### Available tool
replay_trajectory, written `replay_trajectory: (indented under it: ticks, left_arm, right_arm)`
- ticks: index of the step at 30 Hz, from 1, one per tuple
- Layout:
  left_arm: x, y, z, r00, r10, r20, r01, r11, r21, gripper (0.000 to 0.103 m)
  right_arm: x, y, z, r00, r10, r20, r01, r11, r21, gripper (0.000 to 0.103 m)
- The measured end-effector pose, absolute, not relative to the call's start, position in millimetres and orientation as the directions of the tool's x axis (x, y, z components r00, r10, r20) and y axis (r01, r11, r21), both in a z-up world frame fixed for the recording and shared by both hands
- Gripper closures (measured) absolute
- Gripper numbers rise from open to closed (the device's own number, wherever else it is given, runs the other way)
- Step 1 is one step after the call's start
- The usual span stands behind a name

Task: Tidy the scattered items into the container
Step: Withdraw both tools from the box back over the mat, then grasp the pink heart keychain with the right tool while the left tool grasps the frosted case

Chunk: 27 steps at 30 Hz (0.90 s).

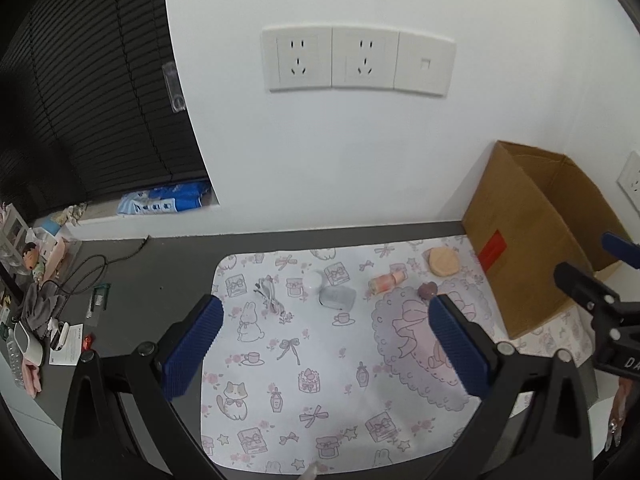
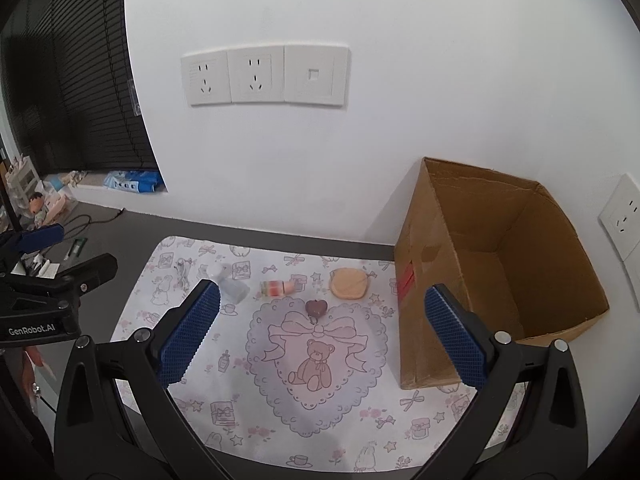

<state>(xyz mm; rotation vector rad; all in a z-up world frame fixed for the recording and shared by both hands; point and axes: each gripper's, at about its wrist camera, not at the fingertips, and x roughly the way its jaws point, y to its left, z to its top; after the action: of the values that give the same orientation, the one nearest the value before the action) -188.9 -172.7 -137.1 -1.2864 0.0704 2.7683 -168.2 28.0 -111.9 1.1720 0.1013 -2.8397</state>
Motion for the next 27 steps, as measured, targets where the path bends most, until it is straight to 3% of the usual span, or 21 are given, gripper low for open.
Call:
replay_trajectory:
  ticks: [16, 27]
  left_arm:
    - [-233.8, -165.9, -212.0, -0.594, 0.052, -0.803, -0.114, -0.993, 0.020, 0.001]
    - [-277.4, -160.6, -311.6, -0.541, 0.047, -0.840, -0.116, -0.993, 0.019, 0.001]
  right_arm:
    - [-216.2, 26.3, -190.8, -0.639, -0.051, -0.768, 0.108, -0.994, -0.025, 0.000]
    - [-258.1, 23.3, -300.1, -0.548, -0.051, -0.835, 0.111, -0.994, -0.012, 0.000]
